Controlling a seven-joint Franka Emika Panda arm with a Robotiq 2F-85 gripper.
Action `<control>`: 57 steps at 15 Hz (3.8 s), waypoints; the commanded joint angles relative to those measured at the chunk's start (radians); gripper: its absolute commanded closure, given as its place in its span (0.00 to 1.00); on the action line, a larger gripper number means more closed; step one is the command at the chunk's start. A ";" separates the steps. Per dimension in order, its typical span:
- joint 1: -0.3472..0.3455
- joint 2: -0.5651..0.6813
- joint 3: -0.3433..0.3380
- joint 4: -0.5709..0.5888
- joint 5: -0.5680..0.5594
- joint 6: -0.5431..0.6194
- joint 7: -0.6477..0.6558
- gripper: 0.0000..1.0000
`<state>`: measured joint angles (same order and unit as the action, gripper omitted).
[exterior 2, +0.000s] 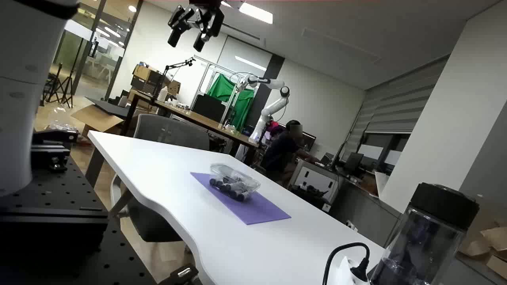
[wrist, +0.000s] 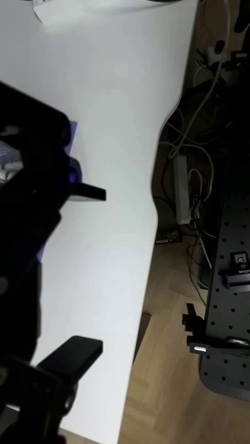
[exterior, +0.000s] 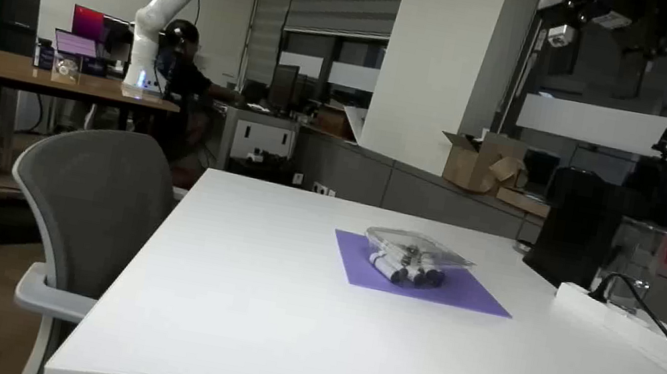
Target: Open the lid on the colorless bowl
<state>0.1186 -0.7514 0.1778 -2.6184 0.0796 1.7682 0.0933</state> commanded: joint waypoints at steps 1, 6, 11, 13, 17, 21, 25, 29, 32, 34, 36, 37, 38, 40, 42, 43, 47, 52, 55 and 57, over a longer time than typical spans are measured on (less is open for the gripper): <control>0.008 0.002 -0.006 0.002 -0.004 -0.001 0.004 0.00; 0.008 0.001 -0.006 0.002 -0.004 -0.001 0.004 0.00; -0.057 0.008 -0.083 0.010 -0.029 0.174 -0.019 0.00; -0.119 0.079 -0.164 0.035 -0.057 0.332 -0.064 0.00; -0.169 0.274 -0.327 0.095 0.010 0.567 -0.170 0.00; -0.076 0.514 -0.545 0.220 0.308 0.570 -0.497 0.00; -0.127 0.571 -0.544 0.226 0.416 0.516 -0.613 0.00; -0.132 0.655 -0.541 0.292 0.439 0.487 -0.635 0.00; -0.129 0.652 -0.541 0.294 0.440 0.486 -0.636 0.00; -0.129 0.652 -0.541 0.294 0.440 0.485 -0.636 0.00; -0.129 0.652 -0.541 0.295 0.440 0.485 -0.636 0.00; -0.136 0.670 -0.538 0.310 0.454 0.474 -0.673 0.00; -0.152 0.716 -0.531 0.340 0.495 0.468 -0.715 0.00; -0.191 0.819 -0.522 0.412 0.589 0.397 -0.784 0.00; -0.248 0.931 -0.501 0.483 0.689 0.355 -0.848 0.00; -0.283 0.974 -0.483 0.514 0.754 0.330 -0.910 0.00; -0.401 1.172 -0.404 0.644 0.912 0.229 -0.997 0.00; -0.467 1.374 -0.331 0.760 0.973 0.100 -1.006 0.00; -0.468 1.461 -0.307 0.807 0.974 0.080 -1.003 0.00; -0.462 1.502 -0.295 0.830 0.968 0.088 -1.003 0.00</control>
<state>-0.3364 0.6861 -0.1365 -1.8594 1.0465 1.8816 -0.9200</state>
